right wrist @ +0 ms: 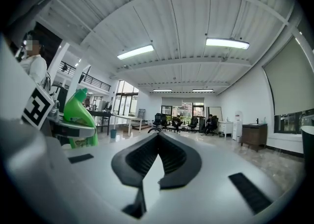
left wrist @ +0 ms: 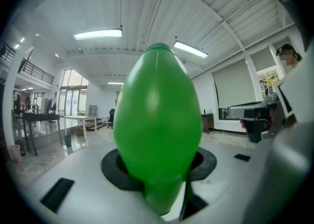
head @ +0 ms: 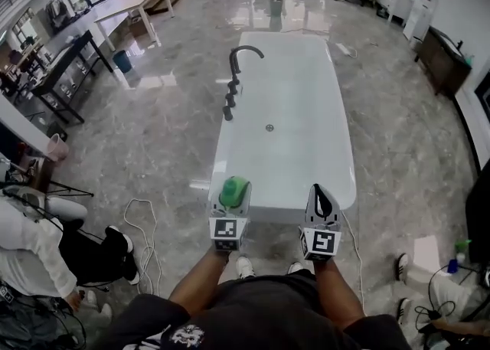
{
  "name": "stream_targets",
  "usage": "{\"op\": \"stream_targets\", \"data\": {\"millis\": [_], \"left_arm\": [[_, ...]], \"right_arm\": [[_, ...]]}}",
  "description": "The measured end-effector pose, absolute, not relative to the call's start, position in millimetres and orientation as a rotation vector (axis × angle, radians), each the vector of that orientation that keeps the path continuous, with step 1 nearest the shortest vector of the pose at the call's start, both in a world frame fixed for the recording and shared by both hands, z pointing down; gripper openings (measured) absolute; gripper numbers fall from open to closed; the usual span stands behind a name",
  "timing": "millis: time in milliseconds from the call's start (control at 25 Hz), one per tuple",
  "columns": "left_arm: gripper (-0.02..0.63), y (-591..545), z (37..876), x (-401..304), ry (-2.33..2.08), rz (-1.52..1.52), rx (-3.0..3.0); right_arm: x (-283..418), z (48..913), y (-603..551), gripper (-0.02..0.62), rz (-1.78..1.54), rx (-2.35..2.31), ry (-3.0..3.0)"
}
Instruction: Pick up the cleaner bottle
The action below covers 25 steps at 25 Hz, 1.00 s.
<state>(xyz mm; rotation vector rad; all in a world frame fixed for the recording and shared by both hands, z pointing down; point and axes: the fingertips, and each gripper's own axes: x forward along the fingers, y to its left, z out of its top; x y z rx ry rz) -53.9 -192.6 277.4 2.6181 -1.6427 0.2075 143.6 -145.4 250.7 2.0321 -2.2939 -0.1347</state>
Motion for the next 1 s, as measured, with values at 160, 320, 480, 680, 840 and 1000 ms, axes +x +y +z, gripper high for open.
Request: {"op": "stream_targets", "data": {"millis": [160,320,480,680,840,1000], "left_arm": [[0.183,-191.0,265.7,-55.5,-1.645,0.164,2.611],[0.183,-192.6,261.4,-44.2,-1.642,0.139,2.627],[0.183,-185.8,253.3,-36.0,-1.643,0.141,2.634],[0.183,-187.6,258.6,-31.2,-1.655,0.143,2.627],[0.183,-187.7,255.0,-25.6,-1.658,0.159,2.618],[0.183,-188.6,254.9,-13.8,-1.644,0.143,2.623]], "right_arm": [[140.3,237.6,-143.9,0.017,-0.158,2.034,-2.291],[149.8,227.6,-148.5,0.017,-0.18,2.045,-2.301],[159.0,227.3,-143.9,0.017,-0.173,2.048,-2.302],[165.8,229.4,-147.6,0.017,-0.17,2.037,-2.314],[171.3,226.7,-149.8,0.017,-0.168,2.019,-2.33],[177.9,229.3,-149.7,0.017,-0.161,2.009,-2.342]]}}
